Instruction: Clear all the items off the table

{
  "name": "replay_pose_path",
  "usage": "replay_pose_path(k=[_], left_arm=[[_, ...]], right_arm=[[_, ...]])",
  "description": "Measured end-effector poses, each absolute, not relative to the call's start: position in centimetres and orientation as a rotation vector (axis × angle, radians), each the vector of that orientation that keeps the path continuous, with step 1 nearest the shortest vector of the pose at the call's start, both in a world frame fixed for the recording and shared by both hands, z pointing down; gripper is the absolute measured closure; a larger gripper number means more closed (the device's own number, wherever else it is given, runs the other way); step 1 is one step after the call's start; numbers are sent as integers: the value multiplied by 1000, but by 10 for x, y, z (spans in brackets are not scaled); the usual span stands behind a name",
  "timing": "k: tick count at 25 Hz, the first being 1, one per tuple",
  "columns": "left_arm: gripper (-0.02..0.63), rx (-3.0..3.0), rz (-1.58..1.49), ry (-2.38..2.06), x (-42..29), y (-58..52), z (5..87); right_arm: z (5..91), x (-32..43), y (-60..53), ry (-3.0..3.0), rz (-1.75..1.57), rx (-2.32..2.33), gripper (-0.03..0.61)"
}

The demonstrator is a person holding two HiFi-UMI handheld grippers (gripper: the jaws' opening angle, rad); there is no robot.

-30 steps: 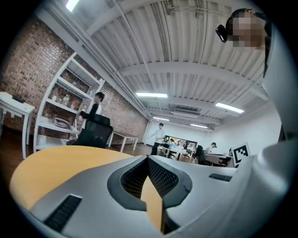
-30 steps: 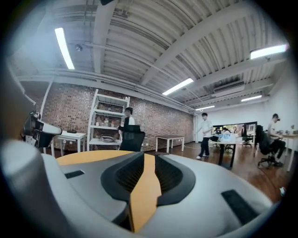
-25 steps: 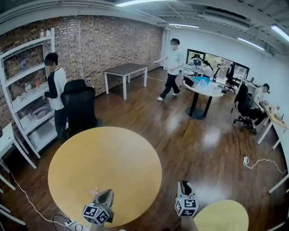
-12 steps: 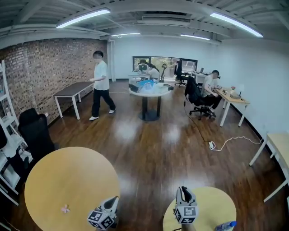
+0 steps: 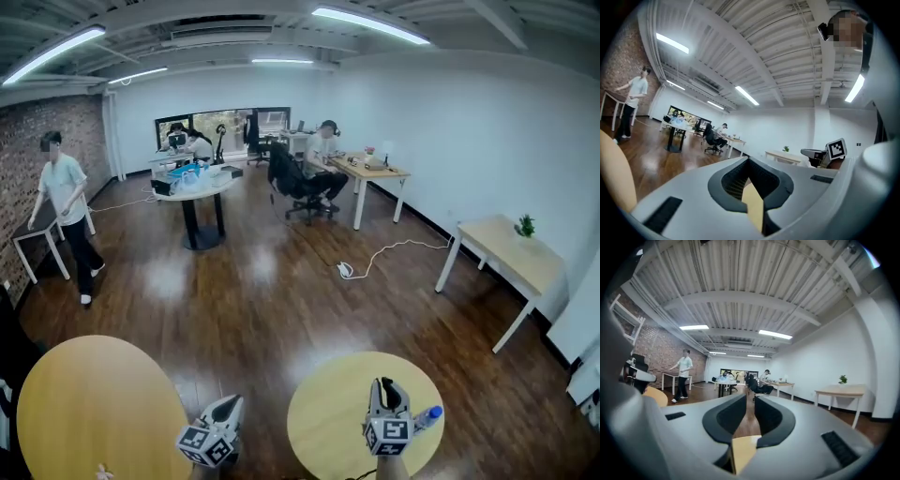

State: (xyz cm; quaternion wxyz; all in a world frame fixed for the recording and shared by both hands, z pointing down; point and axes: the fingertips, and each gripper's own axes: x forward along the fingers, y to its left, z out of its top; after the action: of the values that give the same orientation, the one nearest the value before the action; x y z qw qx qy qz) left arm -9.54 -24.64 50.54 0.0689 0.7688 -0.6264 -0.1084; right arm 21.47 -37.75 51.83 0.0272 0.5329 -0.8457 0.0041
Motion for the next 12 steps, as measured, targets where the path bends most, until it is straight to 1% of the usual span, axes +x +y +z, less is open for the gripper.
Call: replay_pose_path(k=[3,8,12], left_arm=[[623,2407,-323,-1768,-67,-269,504],[623,2502,-327,-1592,-22,-299,509],[623,2598,-313,-1406,25,-319,514]], right_arm=[[515,253,-368,-2531,25,1785,520],[507,308,-341,-2410,-51,1927,520],[510,360,-313,-2259,-27,2082,520]])
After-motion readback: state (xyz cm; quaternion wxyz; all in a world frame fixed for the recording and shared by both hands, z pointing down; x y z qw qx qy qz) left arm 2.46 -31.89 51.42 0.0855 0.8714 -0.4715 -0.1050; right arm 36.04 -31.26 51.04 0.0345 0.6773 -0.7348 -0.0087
